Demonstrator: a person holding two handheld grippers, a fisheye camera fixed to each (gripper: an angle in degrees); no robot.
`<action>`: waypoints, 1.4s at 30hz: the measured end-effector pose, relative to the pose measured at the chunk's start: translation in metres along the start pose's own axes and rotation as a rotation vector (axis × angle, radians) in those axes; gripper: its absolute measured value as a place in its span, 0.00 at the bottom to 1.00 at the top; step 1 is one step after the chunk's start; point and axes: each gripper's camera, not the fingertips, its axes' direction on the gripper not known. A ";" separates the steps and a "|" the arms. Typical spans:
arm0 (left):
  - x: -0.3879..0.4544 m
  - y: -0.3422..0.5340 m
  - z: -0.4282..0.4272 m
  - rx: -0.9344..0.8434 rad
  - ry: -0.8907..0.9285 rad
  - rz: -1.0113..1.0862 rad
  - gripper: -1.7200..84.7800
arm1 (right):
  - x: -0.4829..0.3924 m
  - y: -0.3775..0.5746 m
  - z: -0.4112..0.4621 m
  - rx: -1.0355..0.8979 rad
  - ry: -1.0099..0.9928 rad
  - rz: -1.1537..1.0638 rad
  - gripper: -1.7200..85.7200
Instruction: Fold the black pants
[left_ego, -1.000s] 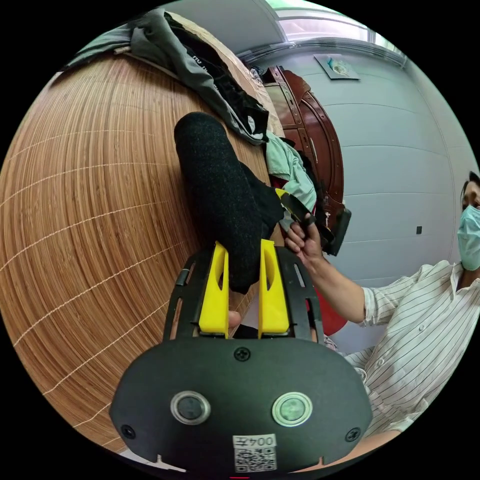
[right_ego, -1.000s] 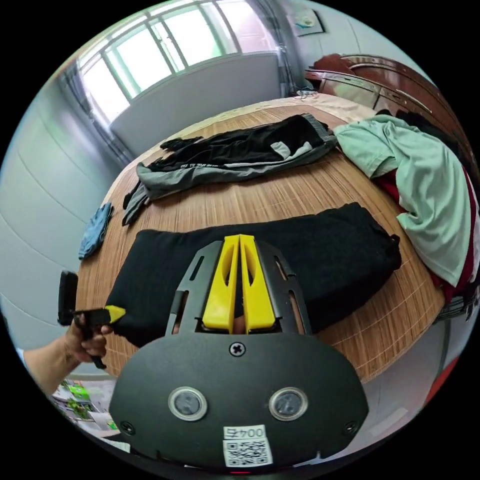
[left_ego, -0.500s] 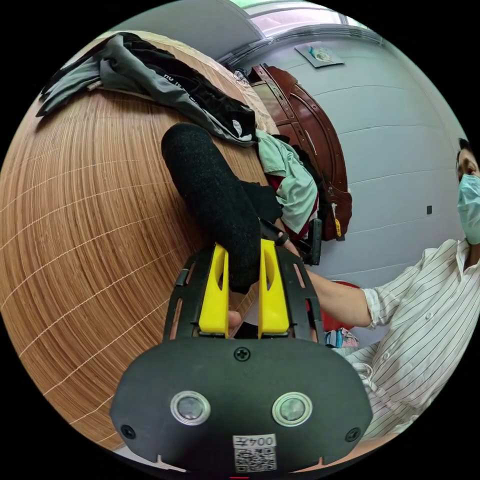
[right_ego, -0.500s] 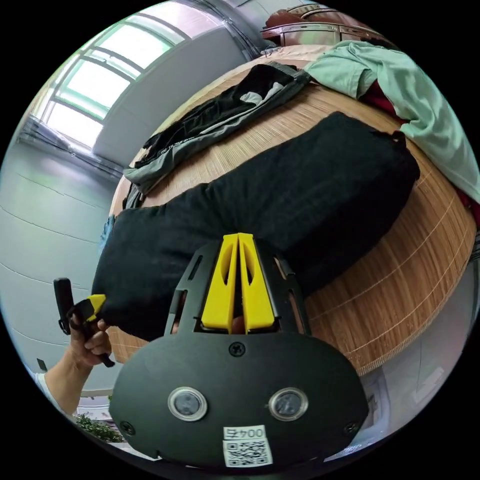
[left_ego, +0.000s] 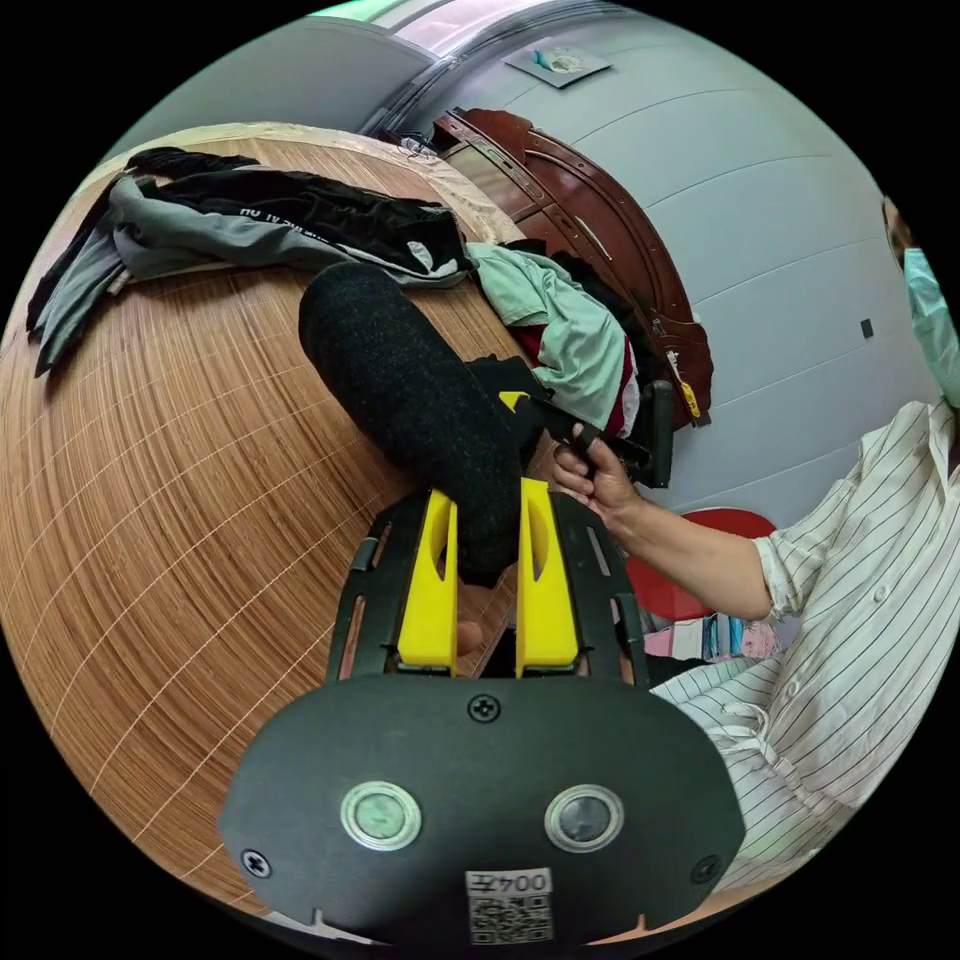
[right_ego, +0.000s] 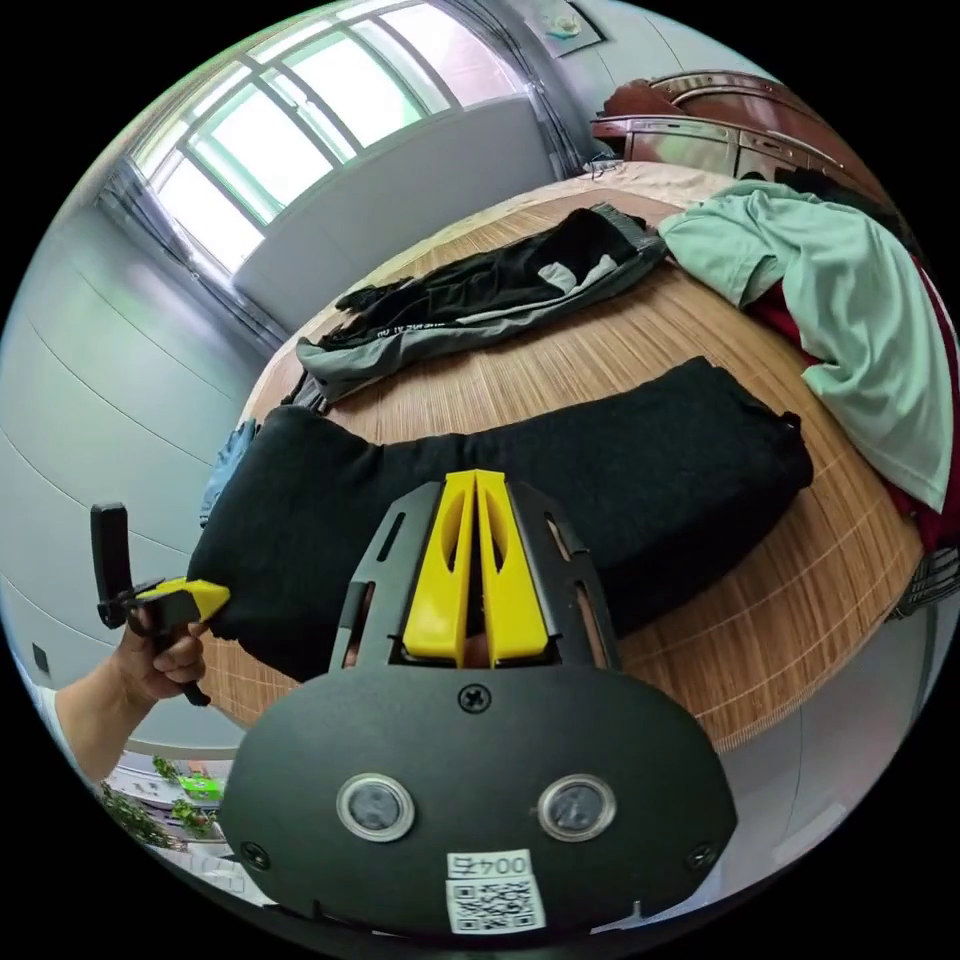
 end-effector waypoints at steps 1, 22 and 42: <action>0.006 -0.002 -0.001 -0.001 -0.004 0.008 0.14 | 0.008 -0.012 0.016 -0.051 -0.020 0.049 0.01; 0.219 -0.135 -0.019 -0.032 0.017 0.228 0.13 | 0.046 -0.007 -0.055 -0.241 -0.005 -0.007 0.01; 0.412 -0.302 0.205 -0.206 0.072 0.156 0.17 | 0.189 -0.008 -0.215 0.000 -0.084 0.441 0.01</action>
